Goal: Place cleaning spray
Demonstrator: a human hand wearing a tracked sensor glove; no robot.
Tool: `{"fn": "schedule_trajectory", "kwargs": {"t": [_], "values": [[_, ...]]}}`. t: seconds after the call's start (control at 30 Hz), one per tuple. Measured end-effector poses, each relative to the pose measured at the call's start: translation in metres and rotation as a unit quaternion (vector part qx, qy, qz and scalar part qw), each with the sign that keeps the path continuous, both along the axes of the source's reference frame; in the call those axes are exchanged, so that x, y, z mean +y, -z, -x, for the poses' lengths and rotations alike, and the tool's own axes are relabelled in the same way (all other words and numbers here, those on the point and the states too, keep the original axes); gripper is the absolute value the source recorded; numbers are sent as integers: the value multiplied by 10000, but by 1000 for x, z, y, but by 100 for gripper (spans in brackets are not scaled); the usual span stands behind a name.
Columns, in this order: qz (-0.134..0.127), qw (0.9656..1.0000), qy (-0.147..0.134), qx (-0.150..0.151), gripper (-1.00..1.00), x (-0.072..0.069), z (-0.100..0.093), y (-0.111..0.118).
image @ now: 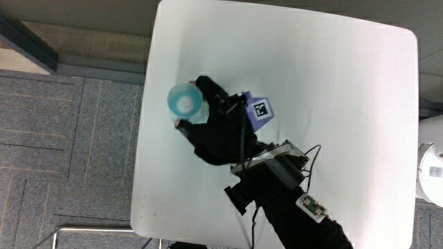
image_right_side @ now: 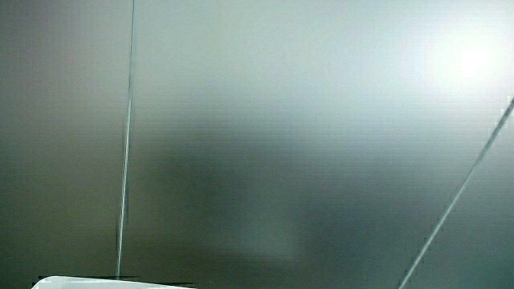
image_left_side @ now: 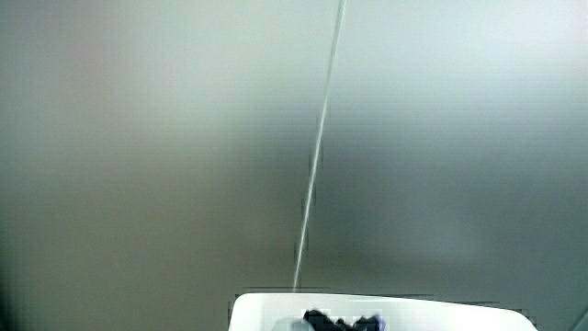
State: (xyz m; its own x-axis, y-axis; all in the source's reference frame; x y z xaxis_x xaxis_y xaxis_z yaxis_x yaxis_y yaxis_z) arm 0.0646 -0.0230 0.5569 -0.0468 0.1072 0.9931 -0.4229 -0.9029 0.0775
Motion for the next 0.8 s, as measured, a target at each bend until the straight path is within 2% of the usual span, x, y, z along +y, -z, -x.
{"fn": "schedule_trajectory", "kwargs": {"t": [0.03,0.1,0.13,0.17,0.23,0.3,0.4,0.47,0.5,0.6,0.67,0.7,0.73,0.8], "values": [[83,9999,15,-132,0,2,2,3],[118,9999,113,21,0,5,5,2],[-1,9997,128,205,0,6,5,-4],[115,9998,124,105,0,8,6,2],[194,9992,185,302,0,10,6,-3],[283,9993,151,192,0,11,6,-1],[181,9994,112,283,0,10,6,-2],[206,9995,71,237,0,12,5,-5],[313,9991,64,274,0,13,4,-6],[266,9994,-4,206,0,13,2,-6],[278,9991,13,314,0,12,2,-5],[161,9995,31,266,-4,12,3,-5],[228,9993,43,309,-8,12,3,-5],[168,9992,46,361,-17,12,4,-4]]}}
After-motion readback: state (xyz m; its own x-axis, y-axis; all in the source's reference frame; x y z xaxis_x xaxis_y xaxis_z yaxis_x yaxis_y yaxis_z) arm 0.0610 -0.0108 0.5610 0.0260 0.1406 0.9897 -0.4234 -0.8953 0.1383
